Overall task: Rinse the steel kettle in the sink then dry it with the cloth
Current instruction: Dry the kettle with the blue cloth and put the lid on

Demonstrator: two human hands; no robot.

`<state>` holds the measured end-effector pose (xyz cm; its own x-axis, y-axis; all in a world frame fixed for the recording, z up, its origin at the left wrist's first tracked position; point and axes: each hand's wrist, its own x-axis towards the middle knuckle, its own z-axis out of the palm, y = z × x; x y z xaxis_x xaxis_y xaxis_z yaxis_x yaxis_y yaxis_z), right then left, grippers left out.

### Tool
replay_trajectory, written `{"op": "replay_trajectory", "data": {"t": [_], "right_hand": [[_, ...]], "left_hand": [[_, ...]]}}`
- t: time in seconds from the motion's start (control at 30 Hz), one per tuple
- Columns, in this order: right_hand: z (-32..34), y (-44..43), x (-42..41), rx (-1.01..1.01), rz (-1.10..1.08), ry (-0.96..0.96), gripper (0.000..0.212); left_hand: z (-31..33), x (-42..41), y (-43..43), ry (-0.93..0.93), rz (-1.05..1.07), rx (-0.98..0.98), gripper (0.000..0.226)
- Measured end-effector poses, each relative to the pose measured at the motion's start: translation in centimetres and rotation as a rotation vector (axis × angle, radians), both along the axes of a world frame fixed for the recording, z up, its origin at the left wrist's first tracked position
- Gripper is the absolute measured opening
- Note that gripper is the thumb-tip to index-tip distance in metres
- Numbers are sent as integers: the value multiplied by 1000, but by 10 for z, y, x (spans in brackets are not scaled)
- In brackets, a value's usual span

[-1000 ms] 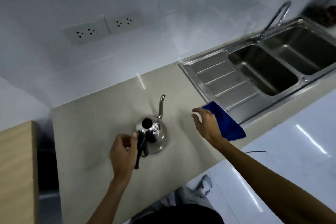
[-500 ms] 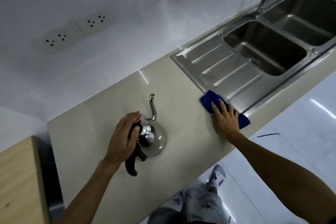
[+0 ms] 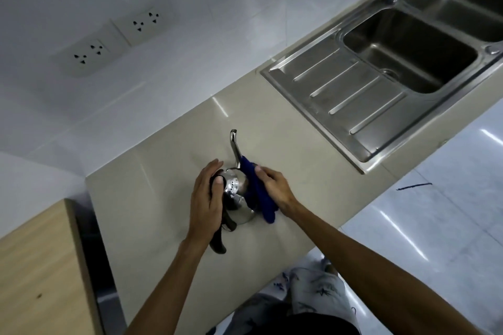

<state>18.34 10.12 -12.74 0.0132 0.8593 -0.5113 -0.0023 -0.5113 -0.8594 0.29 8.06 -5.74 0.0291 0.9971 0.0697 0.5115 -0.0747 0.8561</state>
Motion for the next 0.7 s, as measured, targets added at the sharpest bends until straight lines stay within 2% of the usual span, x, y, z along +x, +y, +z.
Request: {"op": "replay_trajectory", "data": {"t": [0.1,0.2,0.27,0.37,0.43,0.53,0.63,0.7], "right_hand": [[-6,11,-7,-87,-67,107,49],[-17,13,-22,-78,-143,144,45],[-13,11,-31,-37,-180,217,35],[11,-5,-41,74,-212,267,29],[30,-26,-55,235,-198,185,33],[47,-46,-69,492,-164,-42,34],[42,2,-52,362,-51,-79,32],[39,31,-39,228,111,-66,34]], "left_hand": [[-1,4,1,5,51,-24,50],[-2,9,-3,-6,98,-27,53],[-3,13,-2,-19,136,-38,56],[-2,14,0,-36,133,-47,58],[-5,13,-2,-97,127,-90,57],[-8,9,-1,-174,108,-104,54],[-9,7,1,-165,106,-88,56],[-9,10,2,-154,111,-74,57]]}}
